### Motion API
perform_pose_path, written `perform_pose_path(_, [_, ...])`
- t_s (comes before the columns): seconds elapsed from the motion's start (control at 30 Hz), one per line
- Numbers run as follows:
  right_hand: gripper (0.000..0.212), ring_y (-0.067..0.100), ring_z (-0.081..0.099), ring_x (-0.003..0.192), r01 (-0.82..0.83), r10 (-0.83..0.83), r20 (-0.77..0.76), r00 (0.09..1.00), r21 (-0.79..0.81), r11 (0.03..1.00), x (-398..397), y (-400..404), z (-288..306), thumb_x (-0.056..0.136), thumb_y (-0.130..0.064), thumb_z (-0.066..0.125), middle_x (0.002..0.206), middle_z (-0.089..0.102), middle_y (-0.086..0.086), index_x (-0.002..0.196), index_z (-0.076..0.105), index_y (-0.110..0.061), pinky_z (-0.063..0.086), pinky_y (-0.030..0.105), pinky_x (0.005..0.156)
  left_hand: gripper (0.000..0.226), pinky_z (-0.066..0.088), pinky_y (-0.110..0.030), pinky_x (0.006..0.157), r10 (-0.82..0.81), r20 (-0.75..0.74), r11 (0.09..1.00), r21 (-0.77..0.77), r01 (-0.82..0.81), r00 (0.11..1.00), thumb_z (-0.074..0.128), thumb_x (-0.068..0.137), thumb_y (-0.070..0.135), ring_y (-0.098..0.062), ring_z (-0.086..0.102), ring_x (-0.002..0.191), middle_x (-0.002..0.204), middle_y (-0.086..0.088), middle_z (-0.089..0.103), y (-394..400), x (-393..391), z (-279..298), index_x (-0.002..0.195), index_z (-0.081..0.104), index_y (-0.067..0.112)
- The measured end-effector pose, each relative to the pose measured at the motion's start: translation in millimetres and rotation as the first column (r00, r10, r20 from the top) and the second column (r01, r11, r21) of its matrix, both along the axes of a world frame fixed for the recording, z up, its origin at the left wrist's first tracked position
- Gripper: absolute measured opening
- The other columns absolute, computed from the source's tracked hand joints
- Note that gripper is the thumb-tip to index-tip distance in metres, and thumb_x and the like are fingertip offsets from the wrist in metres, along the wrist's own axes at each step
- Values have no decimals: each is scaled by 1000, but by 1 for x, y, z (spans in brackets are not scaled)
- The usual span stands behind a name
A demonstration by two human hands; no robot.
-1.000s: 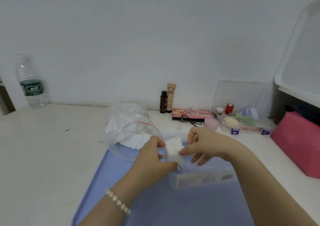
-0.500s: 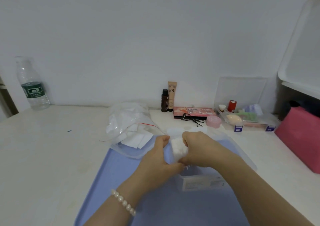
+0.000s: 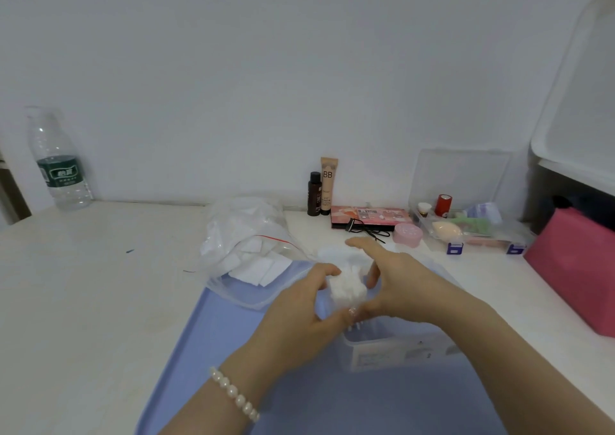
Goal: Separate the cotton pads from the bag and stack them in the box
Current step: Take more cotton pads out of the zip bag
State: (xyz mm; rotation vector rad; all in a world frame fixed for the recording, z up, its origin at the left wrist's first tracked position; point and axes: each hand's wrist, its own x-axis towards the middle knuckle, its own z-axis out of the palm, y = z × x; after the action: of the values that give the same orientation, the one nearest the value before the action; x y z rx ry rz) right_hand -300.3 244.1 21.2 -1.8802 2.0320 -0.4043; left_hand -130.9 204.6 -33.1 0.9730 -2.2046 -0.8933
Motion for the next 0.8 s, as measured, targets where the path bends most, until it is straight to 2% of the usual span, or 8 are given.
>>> perform_pose_path(0.07, [100,3,49,79,-23,23,-14,1000,-5,1000,-1,0,-1,61,-45,82,95,52,-11,141,23,-42,38,15,63,61,43,-14,80,6,29,1000,-12,-6,1000,62,83,48,-8,59,94,129,14,53,-1,0,-1,136,35,35])
perform_pose_path(0.17, [85,7,52,89,-45,44,-16,999,-44,998,4,-3,-10,61,-36,83,91,51,-18,134,41,-35,45,22,75,67,41,-19,92,15,30,1000,-17,-14,999,64,84,40,-20,56,113,136,10,49,-2,-2,-2,142,33,29])
perform_pose_path(0.3, [53,5,58,90,-87,92,47,995,-100,991,6,-8,-21,65,-28,79,94,61,-19,112,58,-40,51,25,79,62,41,-16,86,-27,10,999,-30,27,1000,65,85,35,-14,57,99,131,11,51,-1,-5,-3,140,37,31])
perform_pose_path(0.37, [51,6,59,89,-108,117,77,990,-112,988,4,-7,-20,66,-27,80,95,65,-16,110,60,-41,51,25,78,68,43,-23,94,-28,48,999,-44,30,998,63,85,42,-15,55,106,137,10,47,-3,-5,-5,144,32,29])
perform_pose_path(0.5, [72,7,56,93,-137,139,13,990,-95,986,1,-3,-13,63,-33,83,111,64,-11,127,51,-38,49,27,82,74,39,-30,103,-19,91,999,-27,21,996,59,87,45,-19,47,122,143,7,39,-6,-5,-8,148,21,29])
perform_pose_path(0.6, [105,4,45,94,-66,65,-29,997,-40,997,1,-3,-12,60,-40,84,124,55,-8,144,21,-41,41,20,82,77,41,-30,102,-32,62,999,-7,33,998,58,87,45,-20,48,121,141,8,39,-4,-4,-7,149,14,33])
perform_pose_path(0.7, [96,10,53,102,-78,75,-81,994,-40,996,2,-4,-16,63,-40,81,123,58,-6,141,26,-43,47,27,88,72,43,-27,98,-75,39,997,-3,75,996,55,87,50,-15,54,111,139,11,40,-3,-2,-8,145,14,43])
perform_pose_path(0.8, [91,17,54,113,-74,72,-136,988,-12,997,2,-5,-20,68,-41,76,129,56,-4,141,23,-47,49,32,91,72,44,-25,95,-149,88,989,13,148,985,39,76,68,-9,56,99,134,9,43,-1,0,-5,142,15,51])
